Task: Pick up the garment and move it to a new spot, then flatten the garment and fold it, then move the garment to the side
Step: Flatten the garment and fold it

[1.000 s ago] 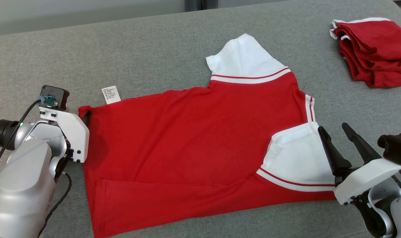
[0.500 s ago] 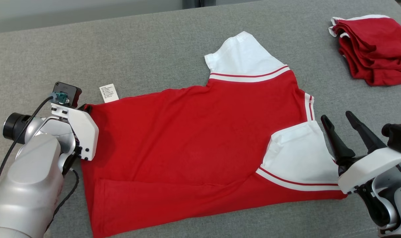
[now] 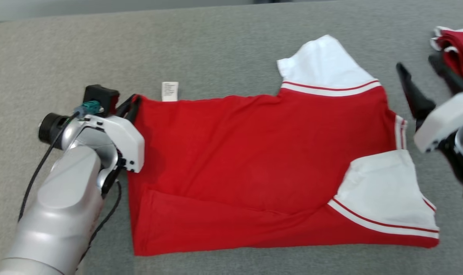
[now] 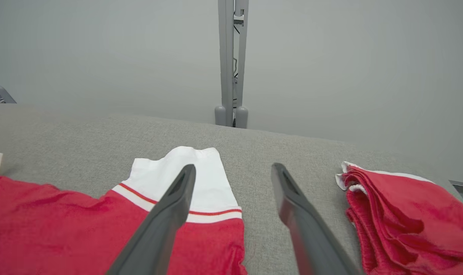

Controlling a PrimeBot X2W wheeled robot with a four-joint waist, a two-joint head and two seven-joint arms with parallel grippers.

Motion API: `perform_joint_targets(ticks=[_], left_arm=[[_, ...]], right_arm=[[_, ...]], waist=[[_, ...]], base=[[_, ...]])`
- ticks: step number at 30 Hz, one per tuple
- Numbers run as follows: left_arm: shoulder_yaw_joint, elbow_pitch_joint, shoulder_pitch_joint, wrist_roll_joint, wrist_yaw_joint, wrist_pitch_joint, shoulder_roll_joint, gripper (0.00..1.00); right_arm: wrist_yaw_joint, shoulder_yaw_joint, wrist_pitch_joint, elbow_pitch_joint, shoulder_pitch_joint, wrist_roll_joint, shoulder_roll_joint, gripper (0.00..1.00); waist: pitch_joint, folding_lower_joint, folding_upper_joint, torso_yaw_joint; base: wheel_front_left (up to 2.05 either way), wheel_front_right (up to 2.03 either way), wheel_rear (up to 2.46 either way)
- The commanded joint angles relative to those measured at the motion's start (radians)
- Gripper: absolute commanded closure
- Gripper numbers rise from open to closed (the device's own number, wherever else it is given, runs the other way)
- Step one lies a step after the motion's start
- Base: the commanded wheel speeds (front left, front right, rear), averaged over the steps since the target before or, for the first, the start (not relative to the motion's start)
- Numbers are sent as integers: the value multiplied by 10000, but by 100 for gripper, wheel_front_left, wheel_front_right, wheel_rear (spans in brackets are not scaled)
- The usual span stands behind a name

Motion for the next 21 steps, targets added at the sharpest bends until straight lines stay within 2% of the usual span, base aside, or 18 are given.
perform_joint_targets(ticks=[1, 10, 21], left_arm=[[-25, -111, 33, 11, 9, -101, -16, 100], [-360, -1043, -186, 186, 244, -537, -627, 100], [-514, -1273, -489, 181, 431, -819, -969, 100]], right_arm=[[0, 11, 108, 150, -295, -14, -109, 0], [-1, 713, 1492, 3174, -3450, -13, -505, 0], [-1, 1059, 1954, 5781, -5422, -459, -405, 0]], waist=[[267, 0, 0, 390], [1247, 0, 0, 1635], [2148, 0, 0, 2198]], base=[[0, 0, 0], [0, 0, 0], [0, 0, 0]])
